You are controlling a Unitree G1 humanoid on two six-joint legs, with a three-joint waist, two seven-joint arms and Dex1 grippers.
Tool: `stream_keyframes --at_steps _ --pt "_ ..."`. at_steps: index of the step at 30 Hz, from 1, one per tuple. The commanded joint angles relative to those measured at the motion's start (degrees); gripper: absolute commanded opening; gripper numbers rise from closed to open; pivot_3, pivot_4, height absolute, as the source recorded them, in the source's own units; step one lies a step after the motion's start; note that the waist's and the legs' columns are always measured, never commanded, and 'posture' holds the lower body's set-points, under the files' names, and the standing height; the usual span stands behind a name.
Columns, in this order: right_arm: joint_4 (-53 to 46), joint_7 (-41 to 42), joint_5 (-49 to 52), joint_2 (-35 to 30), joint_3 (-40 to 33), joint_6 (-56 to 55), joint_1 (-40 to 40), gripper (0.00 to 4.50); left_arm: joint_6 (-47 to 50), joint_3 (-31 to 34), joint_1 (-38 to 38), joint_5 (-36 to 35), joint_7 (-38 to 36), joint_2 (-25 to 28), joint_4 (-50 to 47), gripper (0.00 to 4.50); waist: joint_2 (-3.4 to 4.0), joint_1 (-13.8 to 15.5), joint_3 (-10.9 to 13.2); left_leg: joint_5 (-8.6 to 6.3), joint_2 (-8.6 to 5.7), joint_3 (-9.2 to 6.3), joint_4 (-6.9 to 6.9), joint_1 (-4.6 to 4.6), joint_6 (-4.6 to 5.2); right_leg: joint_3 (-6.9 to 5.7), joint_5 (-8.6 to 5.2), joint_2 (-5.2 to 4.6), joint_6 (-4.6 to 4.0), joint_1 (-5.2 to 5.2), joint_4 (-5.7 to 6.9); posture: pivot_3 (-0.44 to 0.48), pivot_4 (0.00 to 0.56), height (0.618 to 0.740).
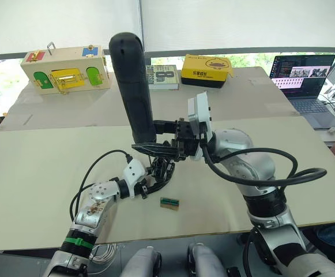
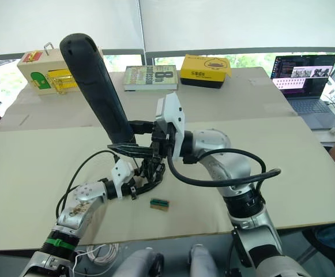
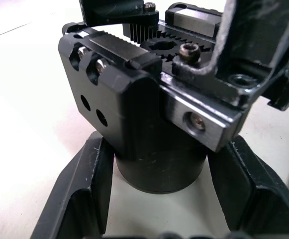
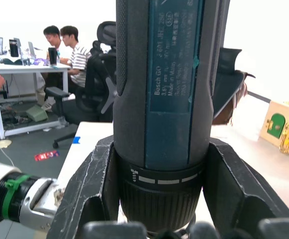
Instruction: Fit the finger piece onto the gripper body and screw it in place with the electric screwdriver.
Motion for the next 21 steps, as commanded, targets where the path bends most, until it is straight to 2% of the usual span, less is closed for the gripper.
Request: stream_keyframes --at_steps 1,21 --pt "-1.2 0.4 0.4 0.6 -1.0 -2.3 -0.5 1.92 2.4 -2.1 2.0 0.9 -0.8 0.2 1.0 2.25 0.00 0.0 0.0 0.00 0.00 0.00 0.00 0.00 0.00 0.00 0.00 0.00 0.00 0.00 0.00 0.000 0.150 0.740" --pt "0.1 0.8 -2.0 0.5 -1.1 -2.8 -0.4 1.92 3.0 -2.2 2.1 0.9 -0.8 0.4 0.7 2.25 0.00 0.0 0.0 0.00 0.00 0.00 0.00 0.00 -0.01 0.00 0.00 0.01 0.00 0.00 0.00 0.000 0.150 0.740"
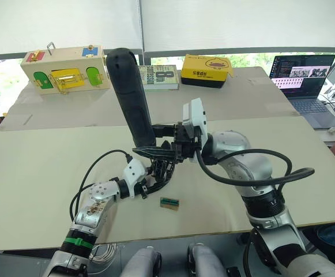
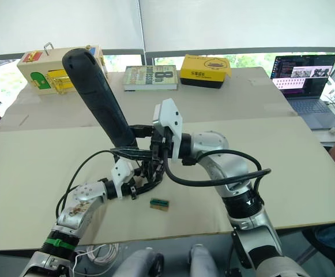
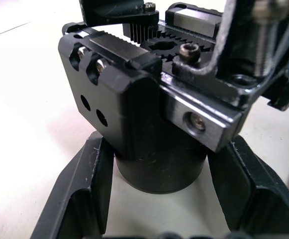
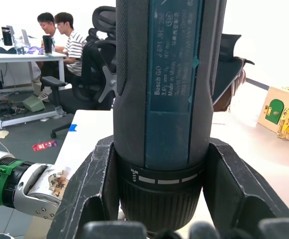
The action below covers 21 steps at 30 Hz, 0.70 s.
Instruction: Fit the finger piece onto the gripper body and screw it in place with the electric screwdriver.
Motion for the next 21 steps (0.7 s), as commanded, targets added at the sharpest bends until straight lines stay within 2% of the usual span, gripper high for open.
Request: stream_keyframes --at_steps 1,21 --pt "-1.8 0.1 0.6 0.4 -1.6 -2.6 -0.5 1.92 2.7 -2.2 2.1 1.0 -0.8 0.4 0.7 2.25 0.00 0.0 0.0 0.00 0.00 0.00 0.00 0.00 0.00 0.00 0.00 0.00 0.00 0.00 0.00 0.000 0.150 0.740" --pt "-1.8 0.3 0.3 0.5 -1.0 -3.4 1.2 1.92 2.8 -2.2 2.0 0.8 -0.9 0.4 0.7 2.25 0.00 -0.1 0.0 0.00 0.01 0.00 -0.01 0.00 0.00 0.00 0.00 0.00 0.00 0.00 0.00 0.000 0.150 0.740"
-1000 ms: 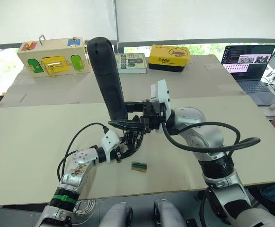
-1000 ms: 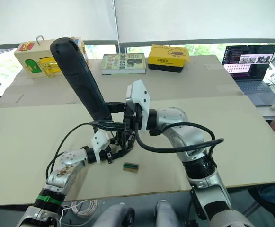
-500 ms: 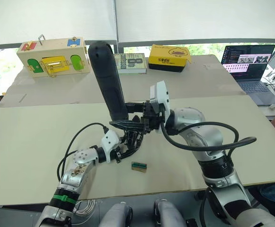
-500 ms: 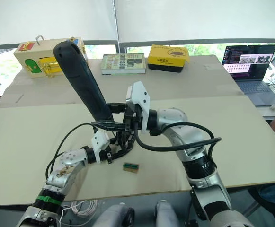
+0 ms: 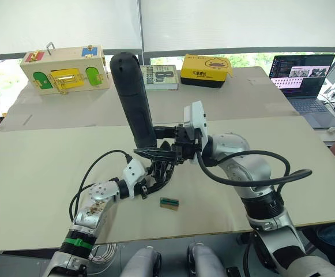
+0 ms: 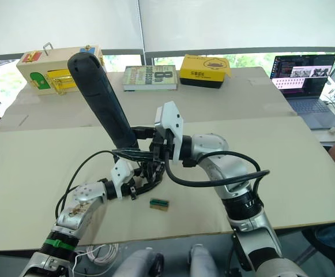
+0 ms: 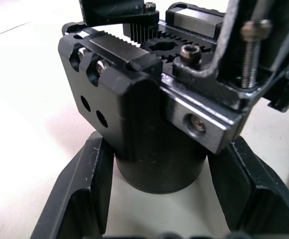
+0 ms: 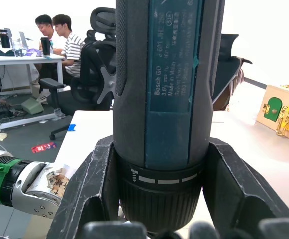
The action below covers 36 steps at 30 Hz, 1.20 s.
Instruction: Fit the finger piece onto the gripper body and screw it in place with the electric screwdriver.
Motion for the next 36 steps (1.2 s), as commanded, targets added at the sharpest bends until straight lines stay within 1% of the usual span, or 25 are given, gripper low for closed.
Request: stream_keyframes --at_steps 1,10,24,30,36 --pt "-2.0 0.1 0.5 0.4 -0.9 -2.1 0.1 1.92 2.7 -2.2 1.7 0.8 -1.2 0.3 1.2 2.25 0.00 0.0 0.0 0.00 0.00 0.00 0.00 0.00 0.00 0.00 0.00 0.00 0.00 0.00 0.00 0.000 0.150 0.740" --pt "-1.8 1.3 -1.1 -0.5 0.0 -4.2 0.0 1.92 2.8 -2.3 2.1 0.6 -1.3 0.2 1.2 2.25 0.00 0.0 0.0 0.00 0.00 0.00 0.00 0.00 0.00 0.00 0.00 0.01 0.00 0.00 0.00 0.000 0.150 0.740" --pt "-2.4 2.0 -0.4 -0.2 0.2 -3.2 0.4 1.92 2.7 -2.4 2.1 0.4 -1.4 0.2 1.4 2.25 0.00 0.0 0.0 0.00 0.00 0.00 0.00 0.00 0.00 0.00 0.00 0.00 0.00 0.00 0.00 0.000 0.150 0.740" --pt "-2.9 0.4 1.8 1.0 -0.8 -0.1 1.5 1.92 2.7 -2.4 2.1 0.4 -1.4 0.1 1.5 2.25 0.00 0.0 0.0 0.00 0.00 0.00 0.00 0.00 0.00 0.00 0.00 0.00 0.00 0.00 0.00 0.000 0.150 0.740" --pt "-1.6 -1.6 2.6 1.7 -1.9 0.5 3.0 1.92 2.8 -2.5 2.1 0.4 -1.5 0.1 1.6 2.25 0.01 0.0 0.0 -0.02 0.00 0.00 0.00 0.02 -0.04 0.01 0.00 0.00 0.00 0.01 0.00 0.000 0.150 0.740"
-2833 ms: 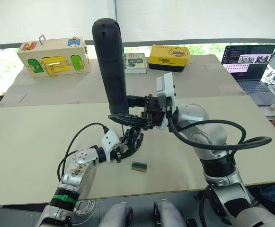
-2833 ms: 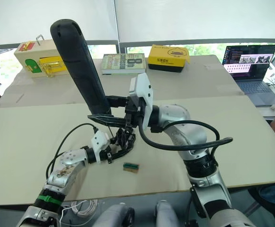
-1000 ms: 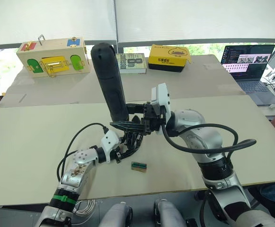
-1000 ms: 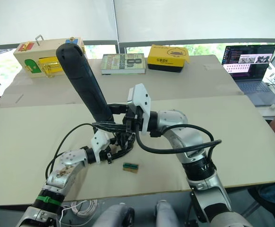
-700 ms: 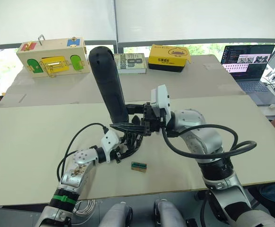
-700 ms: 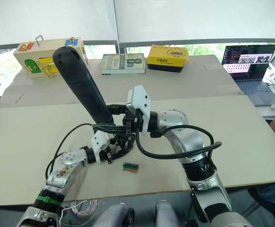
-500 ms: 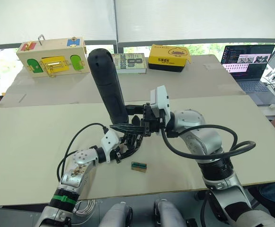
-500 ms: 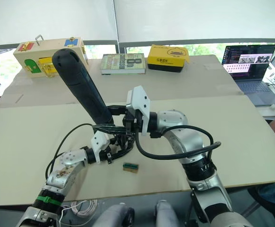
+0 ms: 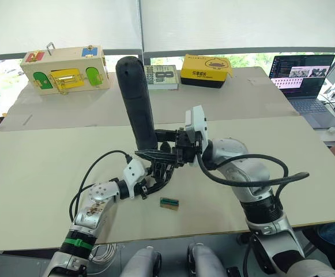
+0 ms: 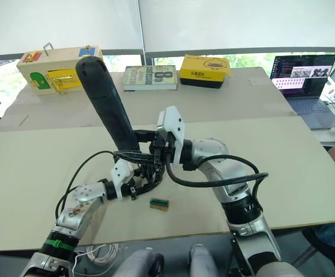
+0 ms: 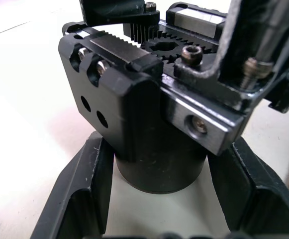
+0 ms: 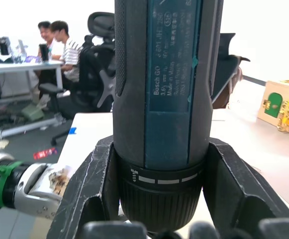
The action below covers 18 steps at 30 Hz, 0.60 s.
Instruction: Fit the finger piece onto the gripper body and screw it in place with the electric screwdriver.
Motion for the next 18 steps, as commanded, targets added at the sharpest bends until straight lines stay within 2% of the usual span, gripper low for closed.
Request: stream_keyframes --at_steps 1,9,18 --pt "-0.8 -0.7 1.7 0.6 -1.5 -0.1 0.5 1.92 2.8 -2.5 1.9 0.7 -1.5 0.1 1.6 2.25 0.00 0.0 0.0 0.00 0.00 0.00 0.00 0.00 -0.01 0.00 0.00 0.00 0.00 0.00 0.00 0.000 0.150 0.740" --pt "1.5 -1.0 -0.1 0.9 -1.5 -1.6 2.5 1.92 2.8 -2.5 1.8 0.6 -1.6 0.2 1.7 2.25 0.00 0.0 0.0 -0.12 0.00 0.01 -0.07 0.24 -0.17 -0.01 -0.01 0.00 0.00 0.05 -0.04 0.000 0.150 0.740" --pt "2.6 0.4 -5.2 -0.1 2.4 -8.1 4.2 1.92 3.0 -2.3 1.9 0.5 -1.7 0.4 1.7 2.25 0.04 -0.2 -0.2 -0.16 0.01 0.02 -0.09 0.48 -0.23 -0.02 -0.03 0.03 0.03 0.24 -0.05 0.000 0.150 0.740"
